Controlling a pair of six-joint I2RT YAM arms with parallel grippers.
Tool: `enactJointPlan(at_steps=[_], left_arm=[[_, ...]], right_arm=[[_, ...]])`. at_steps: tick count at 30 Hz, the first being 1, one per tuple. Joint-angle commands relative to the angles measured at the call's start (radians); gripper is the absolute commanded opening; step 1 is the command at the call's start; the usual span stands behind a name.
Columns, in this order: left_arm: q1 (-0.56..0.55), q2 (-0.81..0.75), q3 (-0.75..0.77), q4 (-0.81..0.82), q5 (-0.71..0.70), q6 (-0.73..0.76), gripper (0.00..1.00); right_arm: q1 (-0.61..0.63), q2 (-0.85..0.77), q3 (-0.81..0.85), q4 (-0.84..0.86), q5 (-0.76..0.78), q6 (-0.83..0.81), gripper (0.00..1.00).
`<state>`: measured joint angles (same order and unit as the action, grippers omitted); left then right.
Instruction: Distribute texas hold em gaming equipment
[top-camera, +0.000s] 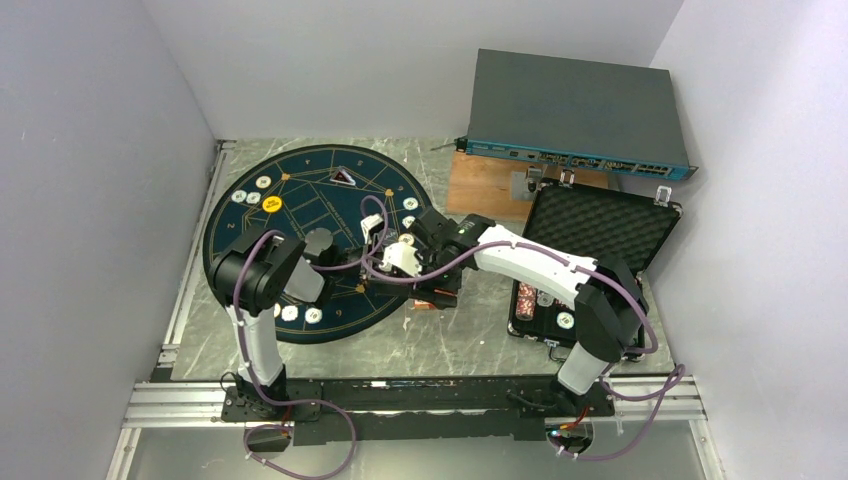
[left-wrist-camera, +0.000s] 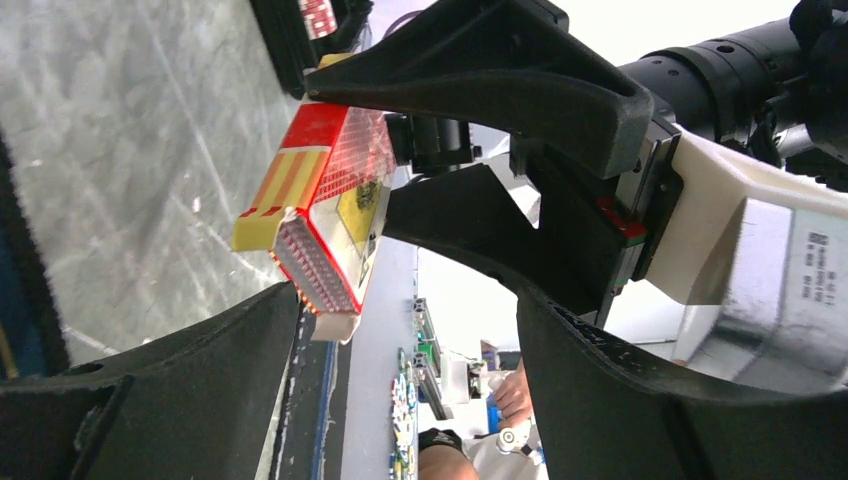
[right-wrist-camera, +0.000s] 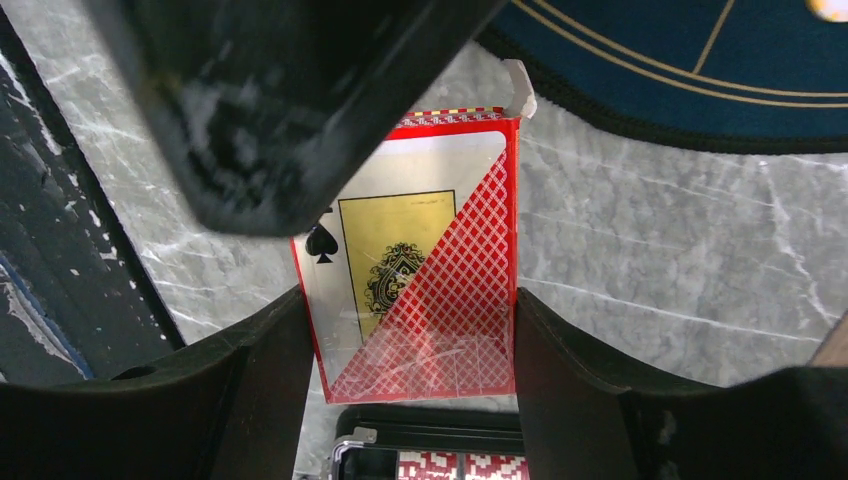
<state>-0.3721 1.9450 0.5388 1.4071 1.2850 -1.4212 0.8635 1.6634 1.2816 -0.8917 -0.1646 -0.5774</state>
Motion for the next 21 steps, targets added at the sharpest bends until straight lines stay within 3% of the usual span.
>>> enactJointPlan(at_steps=[1,3,8,12,19,21], left_arm=[[-0.027,-0.073,0.004,0.137,-0.047,-0.011,0.85],[-0.033,-0.103,0.001,0.042,-0.078,0.045,0.85],[-0.054,-0.122,0.012,0.03,-0.108,0.025,0.84],[-0.036,-0.2,0.002,-0.253,-0.138,0.224,0.8],[-0.05,-0.285,0.007,-0.463,-0.209,0.397,0.81],[-0.077,-0.277,0.023,-0.45,-0.207,0.39,0.81]], right_arm=[[-0.001,-0.055,0.103,-0.011,0.013,0.023,0.1],[0.004,-0.054,0.129,-0.015,0.02,0.026,0.1],[0.013,-0.065,0.159,-0.034,0.036,0.026,0.07],[0.015,-0.091,0.174,-0.043,0.056,0.018,0.03],[0.029,-0.117,0.159,-0.051,0.075,0.017,0.03],[0.041,-0.122,0.157,-0.036,0.09,0.013,0.03]])
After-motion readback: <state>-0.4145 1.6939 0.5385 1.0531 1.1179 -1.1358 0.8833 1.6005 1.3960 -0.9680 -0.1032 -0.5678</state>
